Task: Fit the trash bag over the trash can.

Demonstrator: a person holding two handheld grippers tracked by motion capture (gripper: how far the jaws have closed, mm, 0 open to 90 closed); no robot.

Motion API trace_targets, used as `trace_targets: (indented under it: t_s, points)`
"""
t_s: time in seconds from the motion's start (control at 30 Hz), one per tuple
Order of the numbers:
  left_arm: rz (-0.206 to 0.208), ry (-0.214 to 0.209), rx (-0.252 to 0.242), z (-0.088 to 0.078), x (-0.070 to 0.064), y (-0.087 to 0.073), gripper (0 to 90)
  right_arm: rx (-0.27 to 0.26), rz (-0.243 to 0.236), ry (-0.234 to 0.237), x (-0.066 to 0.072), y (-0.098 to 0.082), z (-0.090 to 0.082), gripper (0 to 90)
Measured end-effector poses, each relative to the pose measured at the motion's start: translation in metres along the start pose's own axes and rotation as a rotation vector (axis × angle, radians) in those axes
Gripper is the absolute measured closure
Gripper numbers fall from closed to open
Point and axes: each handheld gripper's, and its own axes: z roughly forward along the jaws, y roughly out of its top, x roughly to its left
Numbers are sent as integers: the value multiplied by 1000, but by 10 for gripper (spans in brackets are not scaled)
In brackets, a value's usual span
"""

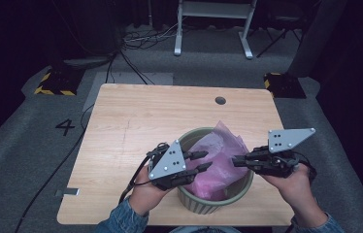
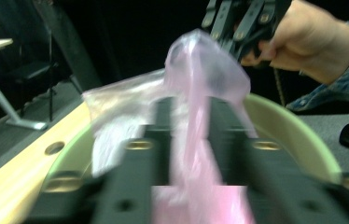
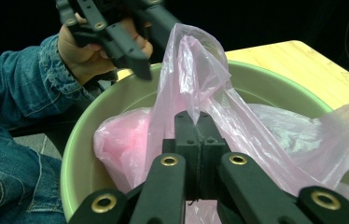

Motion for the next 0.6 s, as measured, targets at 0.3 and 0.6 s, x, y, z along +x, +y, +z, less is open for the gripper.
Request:
trace_targets:
  t_s: [0.3,0.6]
  points:
    - [5,-15,22,6,-2,4,897,2,-15,13,4,4,4,900]
    - [23,29,-22,-15,1,-4,898,-40,19,-58,-6,-2,-16,900]
